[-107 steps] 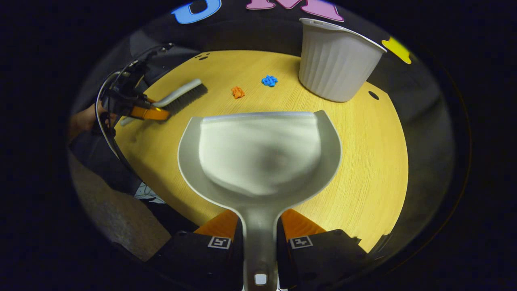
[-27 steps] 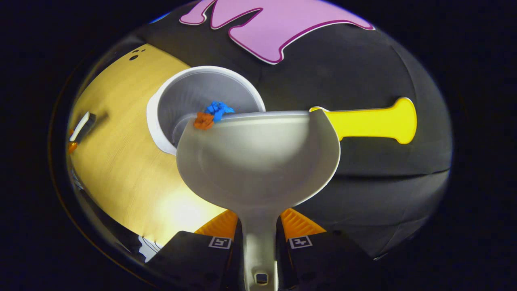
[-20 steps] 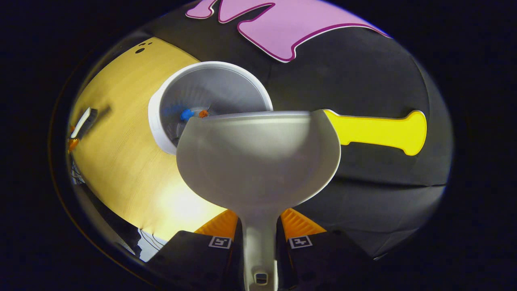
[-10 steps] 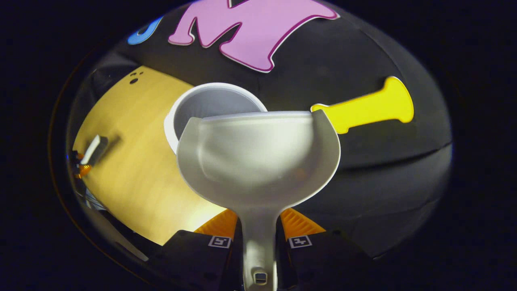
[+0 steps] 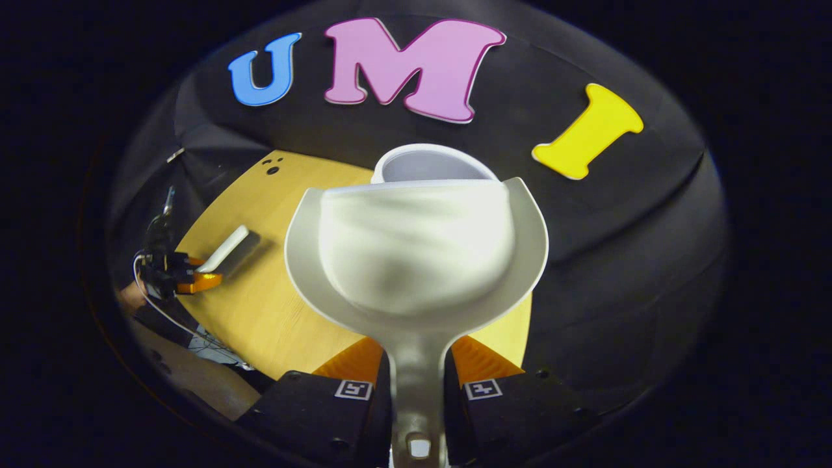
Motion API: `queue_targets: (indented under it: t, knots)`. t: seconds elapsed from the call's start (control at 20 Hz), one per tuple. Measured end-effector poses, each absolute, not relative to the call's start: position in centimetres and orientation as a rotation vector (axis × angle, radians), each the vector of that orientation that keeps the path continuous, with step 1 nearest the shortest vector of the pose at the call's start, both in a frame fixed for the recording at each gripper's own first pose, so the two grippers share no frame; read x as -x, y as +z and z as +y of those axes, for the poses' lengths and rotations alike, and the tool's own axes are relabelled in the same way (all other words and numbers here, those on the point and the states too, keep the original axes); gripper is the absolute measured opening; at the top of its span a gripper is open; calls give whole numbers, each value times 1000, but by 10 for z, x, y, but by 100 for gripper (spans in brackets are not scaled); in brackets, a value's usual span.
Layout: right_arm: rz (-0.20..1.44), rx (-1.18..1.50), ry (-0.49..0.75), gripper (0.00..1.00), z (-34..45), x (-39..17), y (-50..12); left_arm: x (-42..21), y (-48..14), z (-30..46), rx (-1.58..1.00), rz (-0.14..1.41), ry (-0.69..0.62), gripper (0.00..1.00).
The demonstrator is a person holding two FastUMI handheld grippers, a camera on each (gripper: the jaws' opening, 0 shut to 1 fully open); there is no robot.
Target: Pick up the small broom and dustpan from the desktop, sweep the trash into the dustpan with the broom, and then empty the trash into the garbage bin.
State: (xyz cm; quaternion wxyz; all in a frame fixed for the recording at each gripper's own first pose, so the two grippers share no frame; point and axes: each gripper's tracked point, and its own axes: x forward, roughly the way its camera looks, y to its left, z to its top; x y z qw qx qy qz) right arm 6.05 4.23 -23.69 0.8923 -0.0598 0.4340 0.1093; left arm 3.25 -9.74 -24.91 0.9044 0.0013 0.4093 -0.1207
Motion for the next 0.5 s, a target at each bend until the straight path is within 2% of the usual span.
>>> queue_targets:
  t: [0.25,0.5]
  knots:
    - [1008,48,308,36,99,-4,-323,-37,-259,-100,-55,857,-221,26]
    - [1069,47,308,36,122,13,-414,-46,-277,-99,-114,869,-189,27]
